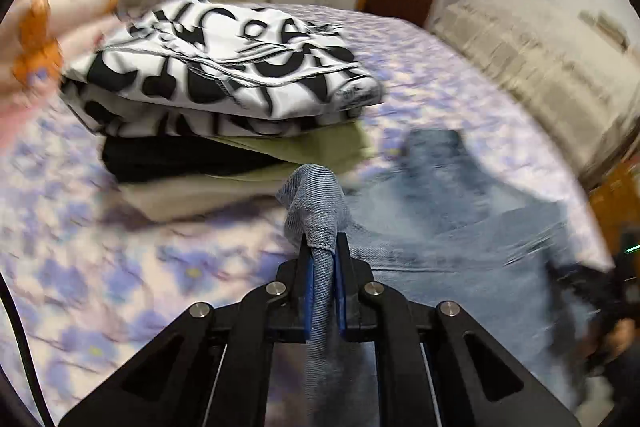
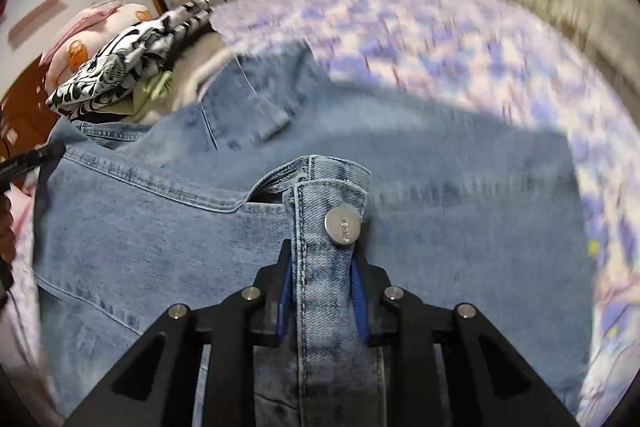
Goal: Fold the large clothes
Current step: 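Lay the buttoned cuff flat on the jacket body and open the right tool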
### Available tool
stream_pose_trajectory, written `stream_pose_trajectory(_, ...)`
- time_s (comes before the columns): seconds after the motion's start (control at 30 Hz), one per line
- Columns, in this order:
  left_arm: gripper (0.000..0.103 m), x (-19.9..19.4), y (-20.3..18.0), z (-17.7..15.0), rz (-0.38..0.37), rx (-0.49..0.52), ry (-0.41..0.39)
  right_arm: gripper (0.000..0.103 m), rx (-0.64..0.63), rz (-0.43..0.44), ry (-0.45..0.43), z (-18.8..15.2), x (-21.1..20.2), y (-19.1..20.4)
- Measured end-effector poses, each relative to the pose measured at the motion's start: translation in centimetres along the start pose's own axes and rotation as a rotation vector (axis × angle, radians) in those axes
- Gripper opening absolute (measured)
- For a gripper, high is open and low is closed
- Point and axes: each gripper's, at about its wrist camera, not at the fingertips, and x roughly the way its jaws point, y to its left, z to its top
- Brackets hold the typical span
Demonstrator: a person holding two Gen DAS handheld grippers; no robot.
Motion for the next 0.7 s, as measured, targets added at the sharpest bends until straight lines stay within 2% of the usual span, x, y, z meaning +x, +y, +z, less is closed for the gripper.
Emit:
stream_pose_trajectory(0.1, 0.009, 3.0, 2.0, -1.2, 0.129, 0.012, 0.056, 0.03, -0.043, -0.083, -0.012, 0.2, 1.7, 1.1)
stream_pose_trajectory(0.13, 0.01, 4.5, 2.6, -1.8, 0.175, 0.013, 0.101, 0.03, -0.056, -0.112, -0.004, 0.3, 2.3, 1.3)
stream_pose_trajectory(0.17, 0.014, 5.7, 2.9, -2.4, 0.2, 0.015, 0.149, 0.031, -0.077, -0.175, 0.029, 0.2, 3.4, 1.6)
stream_pose_trajectory(0.23, 0.021, 5.9, 3.0, -2.8, 0.222, 0.019, 0.161, 0.033, -0.069, -0.177, 0.055, 0.4, 3.3, 1.4)
stream_pose_trajectory(0.3, 0.047, 4.7, 3.1, -2.9, 0.258, 0.003, 0.143, 0.035, -0.047, -0.142, 0.043, 0.6, 2.0, 0.7)
stream_pose_trajectory(0.37, 0.062, 3.1, 4.0, -2.9, 0.223, -0.05, 0.125, 0.042, -0.022, -0.083, 0.035, 0.6, 0.4, -0.6)
stream_pose_trajectory(0.4, 0.065, 2.3, 4.7, -3.2, 0.181, -0.098, 0.135, 0.046, -0.009, -0.06, 0.047, 0.5, 0.1, -1.1)
stream_pose_trajectory(0.53, 0.065, 0.6, 6.4, -6.3, 0.003, -0.25, 0.247, 0.047, 0.067, 0.038, 0.154, -1.1, -0.7, -3.4)
stream_pose_trajectory(0.7, 0.065, -0.5, 5.9, -11.6, -0.052, -0.296, 0.329, 0.047, 0.157, 0.1, 0.214, -3.7, -1.3, -4.9)
